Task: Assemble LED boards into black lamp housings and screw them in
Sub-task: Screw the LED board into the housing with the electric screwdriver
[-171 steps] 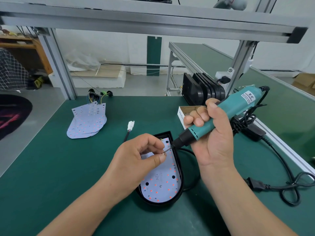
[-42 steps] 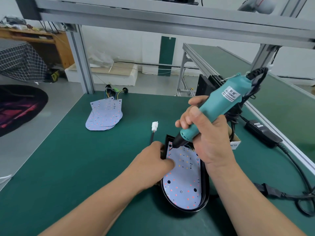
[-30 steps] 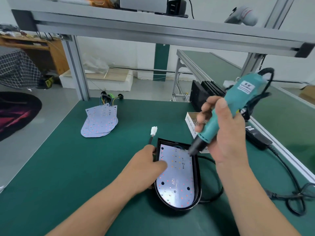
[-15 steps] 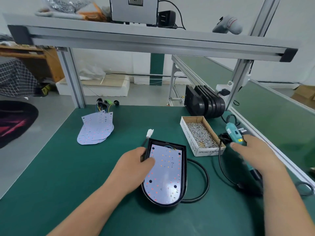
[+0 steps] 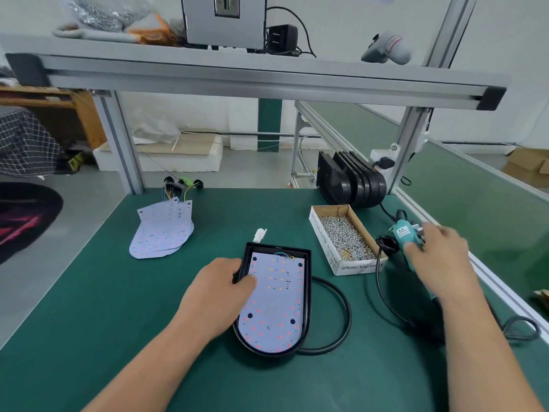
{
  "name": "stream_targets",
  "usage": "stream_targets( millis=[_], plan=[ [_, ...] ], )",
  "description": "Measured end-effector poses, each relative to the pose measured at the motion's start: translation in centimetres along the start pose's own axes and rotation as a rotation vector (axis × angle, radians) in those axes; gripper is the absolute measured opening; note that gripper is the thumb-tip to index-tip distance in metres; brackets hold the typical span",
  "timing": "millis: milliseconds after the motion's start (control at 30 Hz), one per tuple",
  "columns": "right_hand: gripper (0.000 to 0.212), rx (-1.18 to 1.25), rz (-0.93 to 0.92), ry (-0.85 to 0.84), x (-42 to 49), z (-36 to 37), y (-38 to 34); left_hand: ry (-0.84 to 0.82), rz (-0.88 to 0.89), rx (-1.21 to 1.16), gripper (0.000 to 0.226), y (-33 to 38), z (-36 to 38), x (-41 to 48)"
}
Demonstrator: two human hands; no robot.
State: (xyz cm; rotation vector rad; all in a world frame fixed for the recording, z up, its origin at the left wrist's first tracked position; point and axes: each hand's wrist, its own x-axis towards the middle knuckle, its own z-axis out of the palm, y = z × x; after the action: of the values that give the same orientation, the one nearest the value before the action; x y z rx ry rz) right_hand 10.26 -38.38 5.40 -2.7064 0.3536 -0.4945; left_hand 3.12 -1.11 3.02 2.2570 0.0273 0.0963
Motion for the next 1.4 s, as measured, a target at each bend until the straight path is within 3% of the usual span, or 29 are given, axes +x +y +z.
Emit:
stream_targets(
  millis=[100,167,200,267,367,467,600,733,833,967,1067,1133,1200,1233,1300,1400],
  plan=[
    [0.024,0.293,-0.165,0.196,-1.9,-0.9,-3.1,-0.03,0.004,-0.011,0.03,0.0,-0.1,0.2],
    [0.01,0.424,-0.291,0.068,-3.4,-1.3,-5.6,-0.032,-0.003,-0.027,0.028,-0.2,-0.1,0.3],
    [0.004,0.376,-0.347,-0.072,-4.1,-1.1,-6.6,-0.027,-0.012,-0.032,0.027,-0.4,-0.1,0.3],
    [0.021,0.077,-0.482,-0.331,-5.1,-0.3,-8.0,-0.02,-0.02,-0.033,0.026,-0.7,-0.1,0.5],
    [0.036,-0.343,-0.614,-0.53,-5.8,0.8,-9.1,-0.014,-0.03,-0.063,0.024,-1.1,0.0,0.7],
    [0.017,-0.4,-0.679,-0.535,-5.7,1.6,-9.4,-0.03,-0.049,-0.129,0.022,-1.2,0.0,0.9],
    [0.007,-0.239,-0.744,-0.445,-5.6,2.4,-9.8,-0.149,0.029,-0.235,0.016,-0.6,-0.7,0.8],
    [0.024,-0.066,-0.837,-0.44,-5.8,3.0,-9.9,-0.351,0.089,-0.302,0.021,0.0,-0.4,0.0],
    [0.025,0.109,-0.802,-0.459,-5.6,3.2,-10.2,-0.436,0.104,-0.311,0.024,-0.2,-0.7,0.1],
    [0.008,-0.065,-0.849,-0.489,-5.7,3.6,-11.3,-0.512,0.101,-0.364,0.026,-0.4,-0.8,0.0],
    [0.01,-0.046,-0.892,-0.494,-5.4,3.8,-11.3,-0.534,0.078,-0.405,0.029,-0.8,-0.7,0.1],
    [0.016,-0.183,-0.935,-0.424,-5.3,4.0,-11.9,-0.522,0.061,-0.46,0.027,-1.1,-0.6,0.2],
    [0.009,-0.227,-0.84,-0.295,-5.2,4.4,-12.2,-0.437,0.037,-0.53,0.027,-1.1,-0.2,0.3],
    [0.022,-0.14,-0.709,-0.234,-5.3,4.6,-12.1,-0.364,0.021,-0.566,0.028,-1.0,0.1,0.4],
    [0.032,0.291,-0.457,-0.15,-5.6,4.6,-11.6,-0.208,-0.018,-0.641,0.029,-0.6,0.8,0.5],
    [0.013,0.866,-0.184,-0.348,-6.1,4.8,-12.0,-0.052,-0.08,-0.78,0.028,-0.3,1.9,0.6]
  ],
)
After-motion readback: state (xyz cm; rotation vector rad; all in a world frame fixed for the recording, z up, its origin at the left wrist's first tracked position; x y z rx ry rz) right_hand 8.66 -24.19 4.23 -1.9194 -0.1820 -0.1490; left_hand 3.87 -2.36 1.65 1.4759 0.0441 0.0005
